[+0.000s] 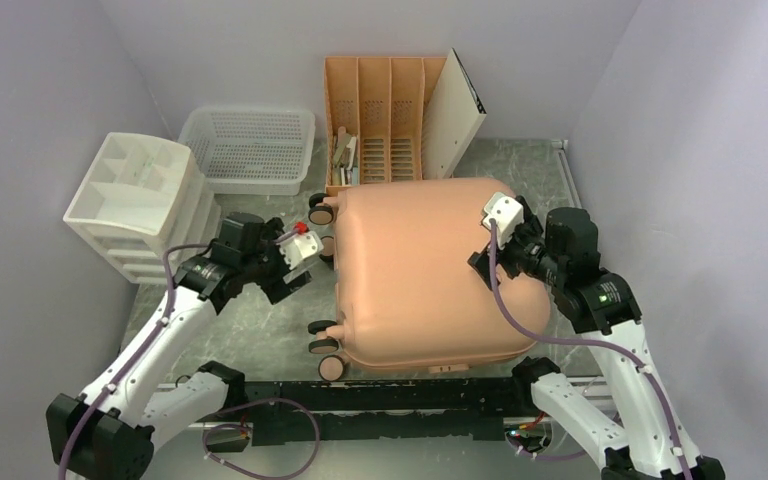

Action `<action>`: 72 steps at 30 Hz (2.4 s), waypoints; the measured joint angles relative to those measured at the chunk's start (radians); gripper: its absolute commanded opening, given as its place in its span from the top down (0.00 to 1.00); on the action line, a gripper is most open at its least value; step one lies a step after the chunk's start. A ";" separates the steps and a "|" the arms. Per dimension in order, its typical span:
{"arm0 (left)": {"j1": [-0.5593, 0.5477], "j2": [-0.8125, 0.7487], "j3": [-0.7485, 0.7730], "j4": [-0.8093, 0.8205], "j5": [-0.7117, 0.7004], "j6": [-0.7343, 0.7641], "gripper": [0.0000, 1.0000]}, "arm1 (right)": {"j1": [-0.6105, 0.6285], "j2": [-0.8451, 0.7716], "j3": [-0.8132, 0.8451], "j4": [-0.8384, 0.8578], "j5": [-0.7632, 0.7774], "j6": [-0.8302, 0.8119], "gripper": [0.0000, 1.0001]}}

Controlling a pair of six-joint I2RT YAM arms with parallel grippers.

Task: Open, take out, and arrange the luggage
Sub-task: Adjust the luggage at the center of the board.

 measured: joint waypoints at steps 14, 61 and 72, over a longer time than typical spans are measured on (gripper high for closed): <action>-0.163 0.124 -0.016 0.151 0.005 -0.040 0.04 | 0.000 -0.005 0.053 -0.005 0.035 0.030 0.00; -0.420 0.478 0.429 0.069 0.201 -0.067 0.04 | 0.000 0.035 0.024 0.129 0.259 0.105 0.00; -0.002 0.542 0.523 0.144 0.238 -0.243 0.04 | 0.000 0.032 -0.059 0.159 0.174 0.106 0.00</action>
